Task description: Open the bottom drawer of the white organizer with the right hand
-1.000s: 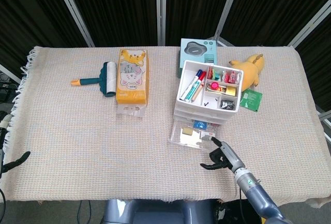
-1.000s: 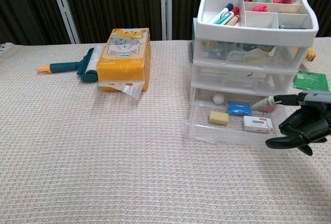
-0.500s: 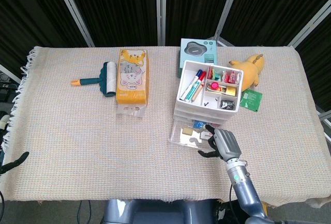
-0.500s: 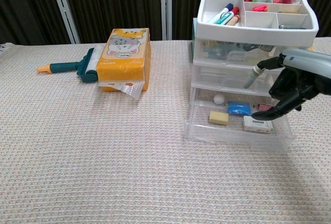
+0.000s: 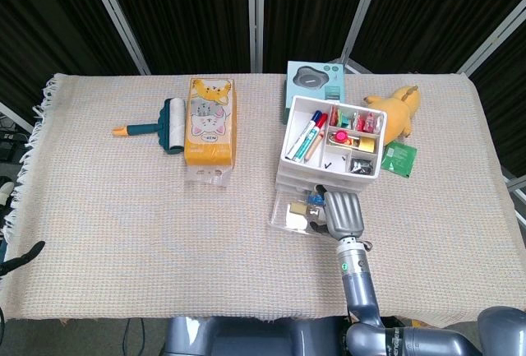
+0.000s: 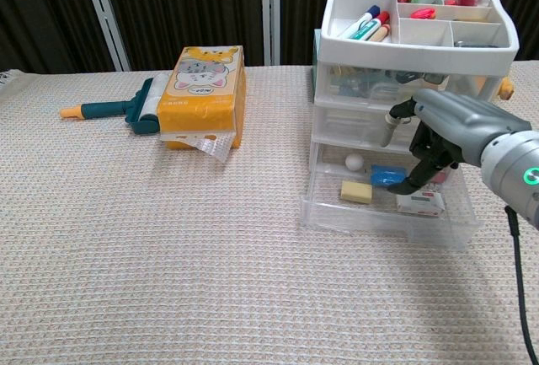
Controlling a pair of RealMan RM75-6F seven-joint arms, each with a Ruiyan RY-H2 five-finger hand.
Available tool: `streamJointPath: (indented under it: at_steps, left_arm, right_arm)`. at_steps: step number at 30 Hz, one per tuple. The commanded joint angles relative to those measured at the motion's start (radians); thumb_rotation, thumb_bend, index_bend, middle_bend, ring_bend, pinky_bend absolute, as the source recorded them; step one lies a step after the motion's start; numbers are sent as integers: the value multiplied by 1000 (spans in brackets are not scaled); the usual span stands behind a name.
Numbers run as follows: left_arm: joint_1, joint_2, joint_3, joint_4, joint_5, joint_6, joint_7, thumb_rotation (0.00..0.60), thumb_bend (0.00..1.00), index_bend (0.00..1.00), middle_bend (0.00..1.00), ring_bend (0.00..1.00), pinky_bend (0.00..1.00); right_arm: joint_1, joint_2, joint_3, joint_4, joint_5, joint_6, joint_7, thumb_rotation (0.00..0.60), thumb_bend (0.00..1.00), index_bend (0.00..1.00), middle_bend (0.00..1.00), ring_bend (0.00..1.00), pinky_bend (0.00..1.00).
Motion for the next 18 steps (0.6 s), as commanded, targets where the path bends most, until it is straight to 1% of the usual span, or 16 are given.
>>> streamJointPath:
  at_steps: [1,6,12,18]
  left_arm:
    - [0,0,0,-1,-1,-1,0,600,67,0,0,0,0]
    - [-1,1,0,-2,-1,-3,0,600,67,0,0,0,0]
    - [0,1,2,-5,2,-2,3,600,68,0,0,0,0]
    - [-1,1,2,-6,1,-5,6,600,67,0,0,0,0]
  right_arm:
    - [6,-14,1,22,-20,-1,6,600,0,487,1000,1000,725]
    - [8,-29,-11,53,-35,-28,25,600,0,518,1000,1000,725]
    - [8,-45,-25,100,-74,-108,121,600,0,526,1000,1000,725]
    - [23,-76,-11,158,-72,-157,144,600,0,517,1000,1000,725]
